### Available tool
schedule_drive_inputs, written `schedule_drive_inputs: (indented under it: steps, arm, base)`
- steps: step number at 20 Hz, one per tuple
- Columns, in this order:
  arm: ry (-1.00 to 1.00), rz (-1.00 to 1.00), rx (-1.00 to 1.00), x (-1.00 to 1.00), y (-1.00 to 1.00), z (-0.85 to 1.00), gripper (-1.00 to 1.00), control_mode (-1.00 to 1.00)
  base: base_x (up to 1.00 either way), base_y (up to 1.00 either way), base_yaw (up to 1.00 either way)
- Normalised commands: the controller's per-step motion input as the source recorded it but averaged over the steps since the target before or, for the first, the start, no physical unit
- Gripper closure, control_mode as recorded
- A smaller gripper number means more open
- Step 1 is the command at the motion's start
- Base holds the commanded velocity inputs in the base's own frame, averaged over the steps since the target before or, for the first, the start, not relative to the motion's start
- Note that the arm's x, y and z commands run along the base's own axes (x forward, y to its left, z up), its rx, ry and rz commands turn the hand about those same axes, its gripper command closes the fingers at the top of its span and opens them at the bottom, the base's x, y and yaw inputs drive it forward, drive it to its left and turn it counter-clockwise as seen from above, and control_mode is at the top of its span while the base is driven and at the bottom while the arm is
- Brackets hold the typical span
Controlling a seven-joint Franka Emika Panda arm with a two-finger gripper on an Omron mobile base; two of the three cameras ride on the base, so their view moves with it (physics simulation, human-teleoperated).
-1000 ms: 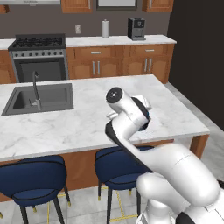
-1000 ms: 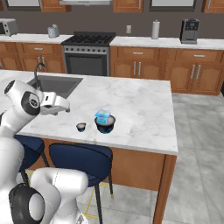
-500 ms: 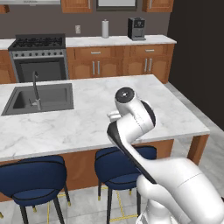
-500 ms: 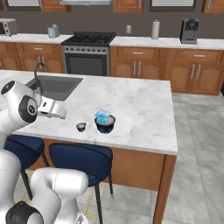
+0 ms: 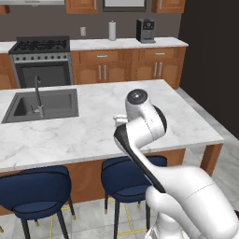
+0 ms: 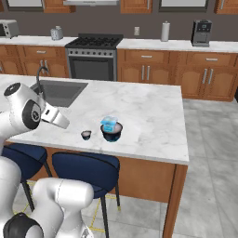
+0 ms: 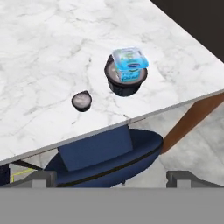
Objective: Stack the yogurt containers by placing the smaller containers on top of the larger containers.
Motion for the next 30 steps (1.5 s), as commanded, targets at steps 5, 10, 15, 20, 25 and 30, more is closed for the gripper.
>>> schedule_drive_inputs:
  steps: [5,10,15,20,25,30]
  arm:
    - [0.0,-0.1,0.02,0.06,0.0,0.0,-1.0,-1.0]
    - [0.01,-0.09,0.0,0.15,0.0,-0.01,-1.0,-1.0]
    - [0.14,-0.02,0.08,0.31,0.0,-0.06,-1.0,-1.0]
    - [0.1,0.0,0.12,0.28,-0.04,-0.14,-1.0,-1.0]
    - [0.02,0.0,0.03,0.24,0.0,-0.18,-1.0,-1.0]
    - [0.0,0.0,0.0,0.11,0.0,-0.28,-1.0,-1.0]
  base:
    - [0.0,0.0,0.0]
    - [0.0,0.0,0.0]
    - [0.0,0.0,0.0]
    - [0.0,0.0,0.0]
    - [0.0,0.0,0.0]
    - [0.0,0.0,0.0]
